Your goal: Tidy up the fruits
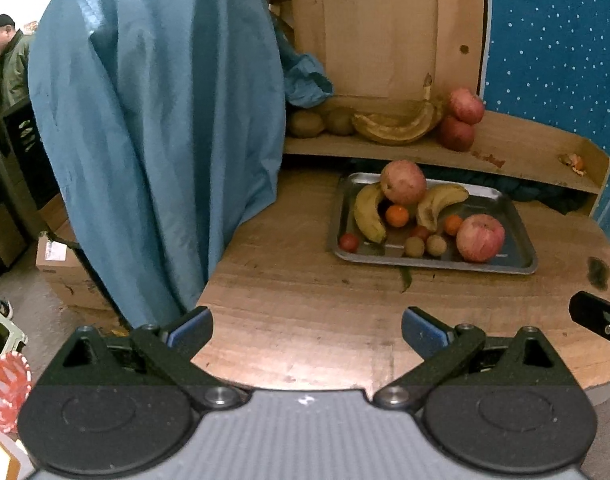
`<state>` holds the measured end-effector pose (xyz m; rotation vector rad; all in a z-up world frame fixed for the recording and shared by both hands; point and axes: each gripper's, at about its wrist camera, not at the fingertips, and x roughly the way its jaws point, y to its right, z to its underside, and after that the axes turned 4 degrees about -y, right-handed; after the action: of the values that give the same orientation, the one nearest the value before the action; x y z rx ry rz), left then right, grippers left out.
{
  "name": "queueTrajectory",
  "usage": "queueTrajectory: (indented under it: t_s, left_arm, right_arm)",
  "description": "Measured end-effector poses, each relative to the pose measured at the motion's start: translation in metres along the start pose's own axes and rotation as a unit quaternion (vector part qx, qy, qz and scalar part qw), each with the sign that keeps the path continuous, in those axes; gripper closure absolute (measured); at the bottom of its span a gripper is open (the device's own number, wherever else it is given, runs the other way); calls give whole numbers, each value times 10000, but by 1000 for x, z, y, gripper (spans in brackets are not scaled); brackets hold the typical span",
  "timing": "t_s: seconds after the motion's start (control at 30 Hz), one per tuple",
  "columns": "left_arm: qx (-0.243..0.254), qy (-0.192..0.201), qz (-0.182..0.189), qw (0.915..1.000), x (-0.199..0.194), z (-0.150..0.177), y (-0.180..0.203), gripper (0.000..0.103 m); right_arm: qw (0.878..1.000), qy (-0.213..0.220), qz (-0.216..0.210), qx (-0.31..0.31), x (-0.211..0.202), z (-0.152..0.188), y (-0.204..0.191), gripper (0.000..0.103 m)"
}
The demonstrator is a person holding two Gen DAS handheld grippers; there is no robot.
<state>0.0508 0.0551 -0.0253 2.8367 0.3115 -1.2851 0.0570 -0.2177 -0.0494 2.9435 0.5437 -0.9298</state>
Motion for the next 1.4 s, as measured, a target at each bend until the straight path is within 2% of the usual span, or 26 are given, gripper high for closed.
queueTrajectory:
  t_s: [0.27, 0.67, 1.07, 1.4]
  left_arm:
    - [139, -110, 51, 9998, 0, 5, -7, 0]
    - [250, -269, 231, 9991, 7, 7, -39, 0]
    - [529, -215, 616, 9965, 15, 11, -46, 0]
    - [538, -226, 617, 9964, 22, 8, -55, 0]
  right_arm:
    - [9997, -225, 106, 80, -1, 7, -9, 1]
    - [9987, -374, 321, 144, 3, 8, -44, 1]
    - [9961, -247, 796, 285, -4, 18, -62, 1]
    - [9961, -223, 805, 274, -2, 18, -67, 1]
